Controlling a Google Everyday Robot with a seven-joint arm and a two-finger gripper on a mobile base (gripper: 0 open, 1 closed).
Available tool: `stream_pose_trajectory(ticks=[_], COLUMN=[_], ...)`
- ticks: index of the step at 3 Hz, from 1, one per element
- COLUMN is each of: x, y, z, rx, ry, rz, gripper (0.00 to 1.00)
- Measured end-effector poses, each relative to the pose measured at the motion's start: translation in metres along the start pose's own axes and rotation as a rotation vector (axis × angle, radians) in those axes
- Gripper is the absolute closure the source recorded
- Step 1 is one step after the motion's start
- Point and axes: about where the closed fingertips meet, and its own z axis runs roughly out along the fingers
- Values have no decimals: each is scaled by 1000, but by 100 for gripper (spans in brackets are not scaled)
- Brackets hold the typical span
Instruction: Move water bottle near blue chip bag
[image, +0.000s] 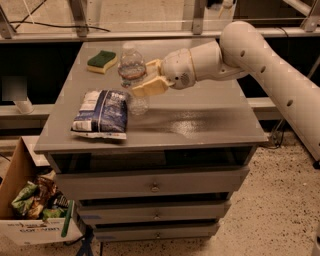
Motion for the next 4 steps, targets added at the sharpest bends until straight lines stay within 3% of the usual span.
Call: stream_pose_trajectory(ticks=[2,3,4], x=[13,22,19], y=[2,7,7], z=[7,12,12], rx=[-15,-32,-32], ry=[16,42,42], rz=[10,28,28], gripper=[100,83,59])
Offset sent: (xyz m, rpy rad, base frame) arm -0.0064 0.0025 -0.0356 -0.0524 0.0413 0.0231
